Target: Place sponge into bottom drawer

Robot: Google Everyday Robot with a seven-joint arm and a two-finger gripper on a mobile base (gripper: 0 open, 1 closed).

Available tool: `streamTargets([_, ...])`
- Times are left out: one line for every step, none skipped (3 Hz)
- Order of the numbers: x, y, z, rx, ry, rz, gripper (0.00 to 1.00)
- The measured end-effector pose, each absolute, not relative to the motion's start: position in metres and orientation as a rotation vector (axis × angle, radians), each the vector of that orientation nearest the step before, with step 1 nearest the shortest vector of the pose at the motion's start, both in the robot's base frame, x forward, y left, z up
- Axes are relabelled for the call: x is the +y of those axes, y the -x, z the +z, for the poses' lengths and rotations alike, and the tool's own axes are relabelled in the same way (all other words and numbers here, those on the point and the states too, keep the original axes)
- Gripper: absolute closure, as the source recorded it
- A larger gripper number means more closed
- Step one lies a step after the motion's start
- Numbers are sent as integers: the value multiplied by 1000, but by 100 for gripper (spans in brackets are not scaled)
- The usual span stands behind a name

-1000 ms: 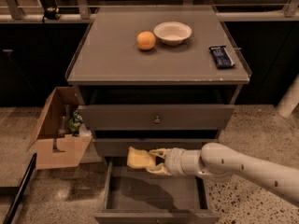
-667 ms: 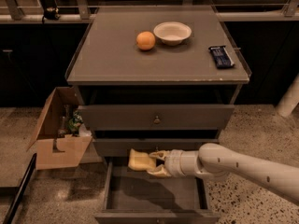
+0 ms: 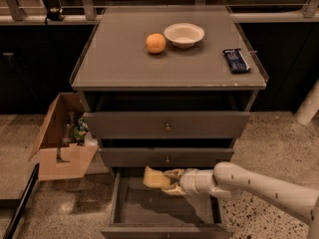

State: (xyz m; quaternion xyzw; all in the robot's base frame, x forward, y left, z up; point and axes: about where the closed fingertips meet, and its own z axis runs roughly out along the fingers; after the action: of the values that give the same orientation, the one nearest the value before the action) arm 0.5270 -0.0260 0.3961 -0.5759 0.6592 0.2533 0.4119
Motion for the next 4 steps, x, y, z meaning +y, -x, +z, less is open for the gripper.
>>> streamTargets([-33,-528,365,1722,1436,651,100])
streamTargets([-38,-528,339,1787,1427,663,100])
streamTargets([-43,-528,316,1851,1428,673,100])
streamTargets([-43,-528,316,1851,1428,673,100])
